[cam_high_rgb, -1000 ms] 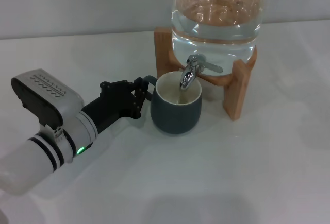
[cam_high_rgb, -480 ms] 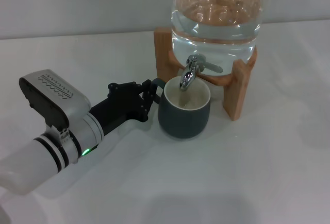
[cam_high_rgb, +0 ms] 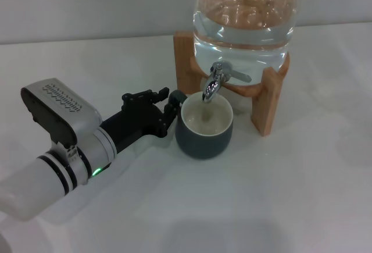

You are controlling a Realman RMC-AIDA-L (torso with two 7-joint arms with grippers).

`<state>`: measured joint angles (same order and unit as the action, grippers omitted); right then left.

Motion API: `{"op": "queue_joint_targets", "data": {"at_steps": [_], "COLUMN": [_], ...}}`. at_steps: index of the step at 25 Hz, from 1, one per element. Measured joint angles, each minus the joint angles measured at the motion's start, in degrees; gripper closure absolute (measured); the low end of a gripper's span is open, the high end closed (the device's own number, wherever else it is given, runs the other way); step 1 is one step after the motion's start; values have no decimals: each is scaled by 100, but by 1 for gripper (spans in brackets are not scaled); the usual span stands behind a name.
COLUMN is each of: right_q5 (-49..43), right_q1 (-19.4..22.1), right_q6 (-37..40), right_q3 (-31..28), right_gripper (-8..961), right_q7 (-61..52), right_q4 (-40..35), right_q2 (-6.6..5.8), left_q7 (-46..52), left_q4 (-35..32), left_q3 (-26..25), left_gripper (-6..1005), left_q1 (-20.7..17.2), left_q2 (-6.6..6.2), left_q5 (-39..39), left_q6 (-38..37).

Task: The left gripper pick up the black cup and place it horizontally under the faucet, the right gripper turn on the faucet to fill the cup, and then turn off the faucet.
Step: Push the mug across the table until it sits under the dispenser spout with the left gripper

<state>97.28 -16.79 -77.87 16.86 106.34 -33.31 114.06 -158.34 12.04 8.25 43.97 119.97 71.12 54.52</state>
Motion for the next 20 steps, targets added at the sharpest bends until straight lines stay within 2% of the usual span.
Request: {"op": "queue_joint_targets", "data": {"at_steps": [9,20], "right_q5": [2,16], "right_q1": [-10,-9], "right_q6": [8,9], "right_q3": [-39,-43], "right_gripper": [112,112], "right_q7": [0,0], "right_q4": [0,0], "right_q2": [-8,-7], "left_q7": [-1,-3], "left_q4": [-12,-29], "left_q3": [-8,-8], "left_gripper": [735,711], "left_q1": [-20,-15], "left_q2": [-9,-9], "left_q5": [30,36], "left_q6": [18,-7]}}
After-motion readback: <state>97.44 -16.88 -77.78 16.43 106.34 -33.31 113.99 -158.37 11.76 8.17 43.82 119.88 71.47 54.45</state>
